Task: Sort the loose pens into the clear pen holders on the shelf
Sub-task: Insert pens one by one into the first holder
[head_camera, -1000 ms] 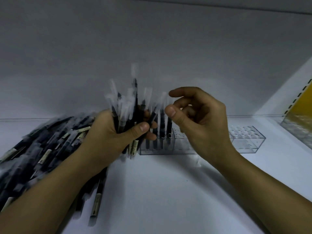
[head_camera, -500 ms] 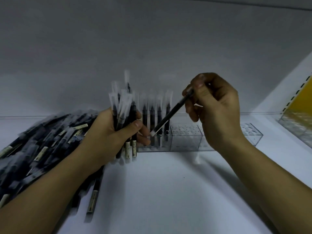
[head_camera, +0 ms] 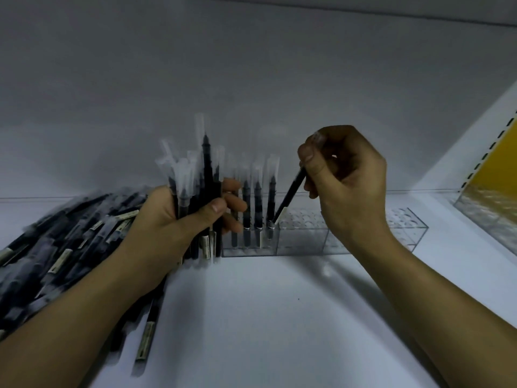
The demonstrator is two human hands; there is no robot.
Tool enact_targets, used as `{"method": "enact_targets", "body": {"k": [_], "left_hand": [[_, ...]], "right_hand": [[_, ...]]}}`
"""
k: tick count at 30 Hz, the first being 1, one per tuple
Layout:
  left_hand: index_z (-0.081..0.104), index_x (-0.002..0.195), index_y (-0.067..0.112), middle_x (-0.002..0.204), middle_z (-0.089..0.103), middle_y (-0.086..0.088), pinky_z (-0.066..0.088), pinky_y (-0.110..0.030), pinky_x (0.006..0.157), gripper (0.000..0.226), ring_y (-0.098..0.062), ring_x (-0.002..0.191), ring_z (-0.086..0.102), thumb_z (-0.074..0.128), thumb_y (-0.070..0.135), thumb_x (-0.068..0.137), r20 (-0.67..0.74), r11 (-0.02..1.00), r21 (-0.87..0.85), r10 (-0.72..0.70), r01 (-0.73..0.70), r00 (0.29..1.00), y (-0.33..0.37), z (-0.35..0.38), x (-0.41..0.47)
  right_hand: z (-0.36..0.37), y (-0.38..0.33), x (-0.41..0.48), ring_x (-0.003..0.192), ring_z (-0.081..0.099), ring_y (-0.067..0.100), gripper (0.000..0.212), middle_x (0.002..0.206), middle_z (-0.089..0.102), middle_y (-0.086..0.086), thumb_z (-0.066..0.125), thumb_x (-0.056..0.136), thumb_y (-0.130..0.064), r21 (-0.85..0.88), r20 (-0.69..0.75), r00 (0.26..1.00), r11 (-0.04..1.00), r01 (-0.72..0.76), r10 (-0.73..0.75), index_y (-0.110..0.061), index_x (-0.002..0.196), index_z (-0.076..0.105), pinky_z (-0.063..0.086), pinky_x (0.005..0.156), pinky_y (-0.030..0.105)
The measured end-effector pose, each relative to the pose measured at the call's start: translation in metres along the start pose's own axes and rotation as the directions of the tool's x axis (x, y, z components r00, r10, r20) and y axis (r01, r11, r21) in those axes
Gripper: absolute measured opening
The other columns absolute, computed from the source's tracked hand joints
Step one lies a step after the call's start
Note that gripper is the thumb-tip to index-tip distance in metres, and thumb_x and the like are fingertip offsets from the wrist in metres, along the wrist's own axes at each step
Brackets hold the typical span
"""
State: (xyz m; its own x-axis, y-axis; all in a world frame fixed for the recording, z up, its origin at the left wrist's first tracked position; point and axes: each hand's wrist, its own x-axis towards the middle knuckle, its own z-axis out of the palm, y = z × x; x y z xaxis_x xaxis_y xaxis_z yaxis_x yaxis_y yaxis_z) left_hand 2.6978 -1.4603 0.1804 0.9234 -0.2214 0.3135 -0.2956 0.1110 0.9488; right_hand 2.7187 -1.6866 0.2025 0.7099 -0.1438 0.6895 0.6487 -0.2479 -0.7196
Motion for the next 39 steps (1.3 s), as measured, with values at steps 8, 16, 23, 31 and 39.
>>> {"method": "enact_targets", "body": {"k": [8,16,23,31,39], "left_hand": [[0.069,0.103,0.008,0.097,0.076,-0.004,0.059,-0.03,0.072,0.021,-0.022,0.076,0.073,0.055,0.016,0.088,0.021,0.991,0.121,0.056,-0.059,0.998,0.002,0.004,0.0],[0.064,0.11,0.009,0.102,0.076,-0.003,0.059,-0.028,0.066,0.025,-0.023,0.075,0.073,0.055,0.017,0.089,0.06,0.987,0.151,0.055,-0.063,0.997,0.003,0.009,0.0],[0.062,0.116,0.006,0.098,0.077,-0.004,0.059,-0.028,0.064,0.032,-0.023,0.074,0.074,0.057,0.016,0.086,0.073,0.984,0.171,0.038,-0.05,0.997,0.006,0.011,-0.002],[0.062,0.119,0.01,0.094,0.077,-0.004,0.06,-0.026,0.066,0.037,-0.024,0.074,0.075,0.06,0.017,0.083,0.125,0.978,0.207,0.01,-0.036,0.992,0.004,0.015,-0.004],[0.061,0.119,0.005,0.095,0.077,-0.008,0.06,-0.028,0.067,0.035,-0.028,0.076,0.075,0.057,0.014,0.085,0.122,0.994,0.112,-0.008,-0.006,0.993,0.003,0.015,-0.004]], "right_hand": [[0.011,0.016,-0.012,0.072,0.065,0.017,0.024,0.084,0.069,0.001,0.077,0.089,-0.028,-0.236,0.143,0.976,0.952,0.194,-0.163,-0.014,0.107,0.069,0.057,0.063,0.039],[0.02,0.017,-0.011,0.067,0.063,0.012,0.038,0.074,0.064,-0.006,0.079,0.089,-0.028,-0.319,0.209,0.958,0.913,0.255,-0.195,-0.014,0.122,0.069,0.054,0.065,0.023],[0.014,0.007,-0.016,0.072,0.06,0.013,0.026,0.078,0.059,-0.012,0.07,0.096,-0.031,-0.3,0.118,0.983,0.938,0.172,-0.143,-0.019,0.119,0.067,0.049,0.062,0.023],[0.016,-0.012,-0.02,0.045,0.061,0.026,0.02,0.084,0.075,0.008,0.076,0.084,-0.02,0.159,0.297,0.953,0.982,-0.103,0.052,-0.014,0.103,0.072,0.051,0.042,0.032],[0.009,-0.016,-0.015,0.044,0.06,0.014,0.027,0.089,0.075,0.012,0.071,0.08,-0.014,0.228,0.401,0.907,0.945,-0.233,0.127,-0.01,0.107,0.071,0.045,0.043,0.017]]}}
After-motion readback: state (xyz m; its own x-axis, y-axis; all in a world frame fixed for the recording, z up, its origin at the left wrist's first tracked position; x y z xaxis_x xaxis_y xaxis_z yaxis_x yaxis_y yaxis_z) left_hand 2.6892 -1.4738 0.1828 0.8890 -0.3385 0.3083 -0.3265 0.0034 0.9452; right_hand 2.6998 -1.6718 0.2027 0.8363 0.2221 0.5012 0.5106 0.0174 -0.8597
